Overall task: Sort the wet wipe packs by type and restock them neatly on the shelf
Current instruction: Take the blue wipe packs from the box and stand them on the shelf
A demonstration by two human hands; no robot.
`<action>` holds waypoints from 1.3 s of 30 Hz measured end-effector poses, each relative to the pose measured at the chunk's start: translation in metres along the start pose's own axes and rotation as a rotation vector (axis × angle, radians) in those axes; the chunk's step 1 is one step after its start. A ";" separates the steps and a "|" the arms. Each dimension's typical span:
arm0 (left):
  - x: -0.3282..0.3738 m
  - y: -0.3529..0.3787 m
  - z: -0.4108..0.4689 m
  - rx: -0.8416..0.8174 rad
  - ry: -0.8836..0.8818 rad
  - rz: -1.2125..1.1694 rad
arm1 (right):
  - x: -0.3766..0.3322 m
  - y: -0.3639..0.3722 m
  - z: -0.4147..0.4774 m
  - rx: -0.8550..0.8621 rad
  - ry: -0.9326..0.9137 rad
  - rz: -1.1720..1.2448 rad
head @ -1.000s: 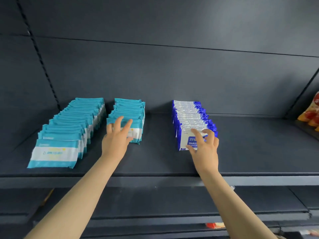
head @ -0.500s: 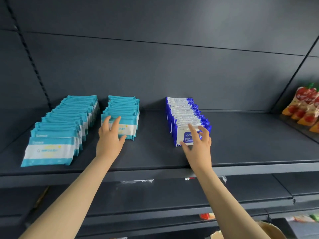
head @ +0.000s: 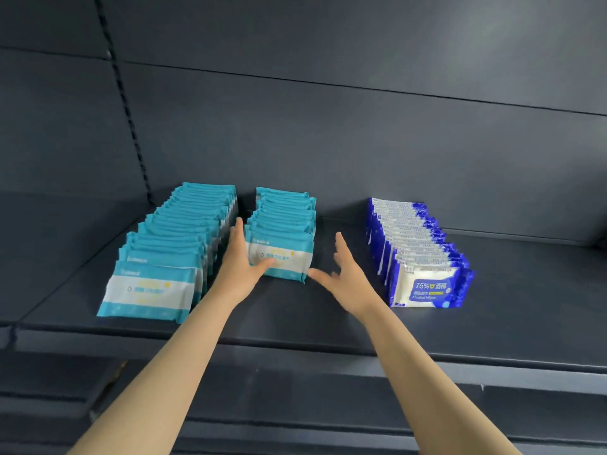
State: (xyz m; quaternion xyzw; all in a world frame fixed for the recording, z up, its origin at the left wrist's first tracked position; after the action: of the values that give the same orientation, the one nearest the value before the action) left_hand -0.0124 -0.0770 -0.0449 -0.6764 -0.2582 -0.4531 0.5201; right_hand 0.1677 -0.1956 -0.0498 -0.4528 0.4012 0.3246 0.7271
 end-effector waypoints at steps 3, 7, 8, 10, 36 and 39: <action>-0.006 0.001 0.010 -0.094 -0.030 -0.030 | 0.013 0.013 0.024 -0.023 0.056 -0.007; -0.011 -0.002 0.018 -0.175 -0.011 -0.042 | 0.023 0.020 0.042 -0.109 0.032 -0.099; -0.012 -0.003 0.020 -0.185 0.009 -0.049 | 0.024 0.020 0.044 -0.120 0.016 -0.103; -0.014 -0.001 0.022 -0.156 0.054 -0.068 | 0.022 0.021 0.045 -0.098 -0.023 -0.117; -0.021 0.008 0.028 0.166 0.118 0.113 | -0.004 0.026 0.034 0.067 -0.086 -0.891; -0.024 0.006 0.026 0.146 0.119 0.104 | -0.001 0.024 0.028 0.042 -0.051 -0.845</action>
State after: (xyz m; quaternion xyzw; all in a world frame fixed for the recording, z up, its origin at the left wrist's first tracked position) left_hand -0.0093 -0.0520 -0.0706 -0.6211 -0.2238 -0.4447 0.6052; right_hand 0.1550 -0.1605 -0.0509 -0.5542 0.1689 0.0009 0.8151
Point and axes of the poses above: each hand's wrist, its own z-axis towards the middle knuckle, its own y-axis out of the palm, x = y × z, the point moved 3 cm from there along z, towards the middle knuckle, and after that the axes turned 13 degrees about -y, right-handed, at the moved point
